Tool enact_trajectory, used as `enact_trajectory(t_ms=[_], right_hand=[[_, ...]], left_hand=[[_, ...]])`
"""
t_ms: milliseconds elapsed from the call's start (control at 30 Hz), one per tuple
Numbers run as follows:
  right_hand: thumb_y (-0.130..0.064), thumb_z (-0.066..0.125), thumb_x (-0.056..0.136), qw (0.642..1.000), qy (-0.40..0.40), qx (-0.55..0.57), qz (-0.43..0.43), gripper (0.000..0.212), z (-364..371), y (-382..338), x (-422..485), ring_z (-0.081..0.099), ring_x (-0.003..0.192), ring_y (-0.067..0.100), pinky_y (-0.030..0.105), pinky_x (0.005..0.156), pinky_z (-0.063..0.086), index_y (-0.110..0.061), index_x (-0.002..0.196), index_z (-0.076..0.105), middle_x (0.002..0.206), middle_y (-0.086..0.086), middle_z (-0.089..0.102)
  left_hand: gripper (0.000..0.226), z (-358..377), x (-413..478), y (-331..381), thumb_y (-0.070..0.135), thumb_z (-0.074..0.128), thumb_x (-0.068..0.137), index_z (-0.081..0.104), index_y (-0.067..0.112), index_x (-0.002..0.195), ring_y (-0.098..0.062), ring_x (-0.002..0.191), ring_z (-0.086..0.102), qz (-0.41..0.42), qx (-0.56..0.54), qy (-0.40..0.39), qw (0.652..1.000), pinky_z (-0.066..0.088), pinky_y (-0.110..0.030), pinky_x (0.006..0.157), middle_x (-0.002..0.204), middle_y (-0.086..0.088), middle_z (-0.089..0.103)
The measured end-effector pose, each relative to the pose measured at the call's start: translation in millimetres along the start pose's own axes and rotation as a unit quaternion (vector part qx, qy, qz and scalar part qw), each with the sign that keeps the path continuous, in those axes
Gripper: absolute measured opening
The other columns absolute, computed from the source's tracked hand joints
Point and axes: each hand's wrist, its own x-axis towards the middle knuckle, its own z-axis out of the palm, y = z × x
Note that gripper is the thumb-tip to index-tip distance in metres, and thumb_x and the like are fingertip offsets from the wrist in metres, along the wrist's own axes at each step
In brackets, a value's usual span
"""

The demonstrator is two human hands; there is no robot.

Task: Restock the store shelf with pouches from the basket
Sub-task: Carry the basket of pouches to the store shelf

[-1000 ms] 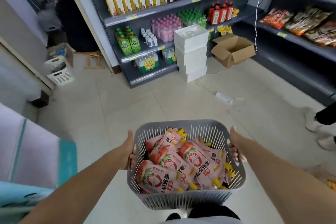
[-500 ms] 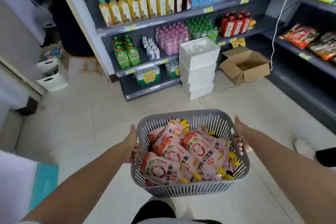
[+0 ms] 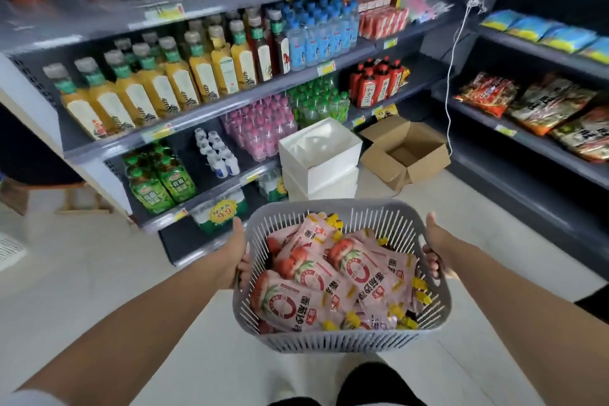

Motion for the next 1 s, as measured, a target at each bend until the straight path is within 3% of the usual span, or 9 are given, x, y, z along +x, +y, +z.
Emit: enact_trajectory(t_ms=[100, 233, 367, 500, 567, 700, 833, 900, 1000], right_hand=[[-0.061, 0.002, 0.095, 1.000, 0.004, 0.008, -0.007, 0.070, -3, -45, 40, 0.038, 0.061, 0.017, 0.024, 0.054, 0.029, -0.004, 0.102, 0.042, 0.075, 0.013, 0.047], [-0.066, 0.000, 0.092, 1.000, -0.007, -0.022, -0.018, 0.067, -8, -116, 90, 0.031, 0.054, 0.016, 0.026, 0.049, 0.024, -0.014, 0.064, 0.033, 0.062, 0.007, 0.035], [-0.064, 0.005, 0.093, 0.997, -0.019, -0.035, -0.065, 0.039, -16, -184, 141, 0.037, 0.042, 0.010, 0.022, 0.046, 0.025, -0.036, 0.068, 0.018, 0.064, -0.006, 0.028], [-0.073, 0.000, 0.087, 0.996, -0.030, -0.081, -0.023, 0.089, -31, -255, 183, 0.037, 0.028, 0.015, 0.021, 0.047, 0.031, -0.014, 0.045, 0.051, 0.038, 0.007, 0.040], [-0.074, 0.002, 0.087, 0.993, -0.026, -0.112, -0.017, 0.098, -34, -290, 204, 0.055, 0.055, 0.025, 0.029, 0.066, 0.044, -0.006, 0.083, 0.073, 0.060, 0.019, 0.057], [-0.076, 0.003, 0.084, 0.993, 0.011, -0.116, -0.027, 0.076, -29, -348, 233, 0.029, 0.051, 0.021, 0.029, 0.050, 0.023, -0.012, 0.059, 0.034, 0.056, 0.014, 0.033], [-0.071, 0.005, 0.089, 0.996, 0.008, -0.085, -0.003, 0.075, -25, -390, 278, 0.027, 0.052, 0.024, 0.033, 0.048, 0.022, -0.007, 0.061, 0.033, 0.061, 0.016, 0.031], [-0.061, 0.011, 0.097, 0.998, 0.005, -0.063, -0.012, 0.081, -23, -410, 306, 0.046, 0.061, 0.036, 0.039, 0.061, 0.043, 0.006, 0.080, 0.053, 0.069, 0.027, 0.049], [-0.050, 0.020, 0.101, 0.998, 0.009, -0.045, -0.037, 0.073, -14, -443, 322, 0.039, 0.125, 0.054, 0.055, 0.108, 0.027, 0.012, 0.134, 0.042, 0.135, 0.038, 0.042]], left_hand=[[0.080, -2, 33, 60, 0.095, 0.006, 0.057, 0.028, 0.020, 0.042, -0.012, 0.034, 0.021, 0.019, -0.001, -0.007, 1.000, 0.021, -0.017, 0.042, 0.039, 0.001, 0.024], [0.082, 2, 70, 124, 0.095, 0.007, 0.058, 0.029, 0.018, 0.042, -0.013, 0.033, 0.022, 0.011, -0.007, 0.013, 1.000, 0.022, -0.016, 0.040, 0.040, 0.000, 0.024], [0.082, 5, 102, 182, 0.096, 0.006, 0.056, 0.028, 0.018, 0.043, -0.014, 0.035, 0.020, 0.007, -0.030, 0.030, 0.999, 0.019, -0.018, 0.041, 0.041, 0.000, 0.023], [0.079, 12, 116, 244, 0.094, 0.007, 0.060, 0.027, 0.019, 0.045, -0.013, 0.035, 0.017, 0.005, -0.064, 0.042, 0.997, 0.017, -0.017, 0.042, 0.042, 0.001, 0.021], [0.078, 12, 127, 270, 0.094, 0.007, 0.062, 0.026, 0.020, 0.047, -0.013, 0.037, 0.017, 0.012, -0.075, 0.041, 0.996, 0.017, -0.018, 0.043, 0.044, 0.001, 0.021], [0.076, 12, 150, 319, 0.093, 0.010, 0.065, 0.025, 0.020, 0.053, -0.014, 0.041, 0.017, 0.007, -0.089, 0.069, 0.994, 0.015, -0.023, 0.046, 0.050, 0.001, 0.021], [0.062, 16, 174, 363, 0.090, 0.009, 0.068, 0.010, 0.028, 0.058, -0.009, 0.047, -0.001, -0.009, -0.117, 0.080, 0.990, 0.002, -0.026, 0.049, 0.043, -0.002, 0.028], [0.064, 18, 189, 382, 0.083, 0.004, 0.073, -0.001, 0.022, 0.094, -0.012, 0.090, -0.012, -0.014, -0.157, 0.040, 0.987, -0.008, -0.038, 0.070, 0.081, -0.029, 0.062], [0.076, 25, 200, 408, 0.074, 0.005, 0.083, 0.020, 0.004, 0.106, -0.023, 0.099, 0.014, -0.025, -0.231, 0.008, 0.973, 0.017, -0.045, 0.081, 0.104, -0.013, 0.024]])
